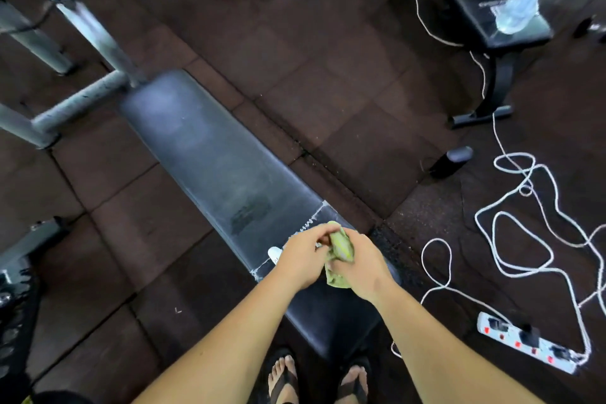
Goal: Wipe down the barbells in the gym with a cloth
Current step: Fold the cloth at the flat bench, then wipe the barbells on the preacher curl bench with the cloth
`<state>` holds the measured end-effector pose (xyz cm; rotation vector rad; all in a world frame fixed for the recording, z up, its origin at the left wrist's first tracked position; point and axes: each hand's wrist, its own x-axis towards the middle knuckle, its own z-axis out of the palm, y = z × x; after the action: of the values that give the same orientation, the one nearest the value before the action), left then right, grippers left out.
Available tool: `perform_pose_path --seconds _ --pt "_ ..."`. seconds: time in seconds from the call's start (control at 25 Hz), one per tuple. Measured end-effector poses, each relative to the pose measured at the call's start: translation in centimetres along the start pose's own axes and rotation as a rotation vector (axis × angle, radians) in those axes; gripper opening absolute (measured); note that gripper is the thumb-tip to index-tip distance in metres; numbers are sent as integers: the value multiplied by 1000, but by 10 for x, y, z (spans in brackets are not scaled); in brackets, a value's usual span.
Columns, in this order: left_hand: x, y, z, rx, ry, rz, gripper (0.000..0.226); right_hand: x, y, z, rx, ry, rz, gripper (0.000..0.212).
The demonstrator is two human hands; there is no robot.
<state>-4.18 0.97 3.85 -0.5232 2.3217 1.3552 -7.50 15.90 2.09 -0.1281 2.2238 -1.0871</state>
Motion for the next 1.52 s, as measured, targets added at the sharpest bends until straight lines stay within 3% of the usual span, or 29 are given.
perform_pose_path --seconds 0.24,0.32,0.4,0.48,0.72,1.04,1.24,1.52 --pt "-97 43 -102 -40 356 129 58 -73 -128 -10 252 -54 -201 36" --pt "-127 40 -132 -99 438 116 42 -88 -161 -4 253 -113 -272 39" --pt "-158 37 -159 -136 521 108 18 -98 -193 3 136 -162 -351 56" --pt "-186 33 -178 -145 589 92 11 -104 -225 12 -77 -184 -427 71" --pt "-249 -18 -221 -151 638 25 29 -103 -282 69 -332 -257 -588 51" --pt "-297 -137 -324 -77 745 -74 44 -71 -359 173 -401 -311 -590 47" --pt "-307 -214 -408 -97 791 -55 41 -42 -408 249 -239 -317 -483 41" --pt "-313 -274 -463 -169 809 -123 39 -20 -435 321 -42 -320 -323 38"
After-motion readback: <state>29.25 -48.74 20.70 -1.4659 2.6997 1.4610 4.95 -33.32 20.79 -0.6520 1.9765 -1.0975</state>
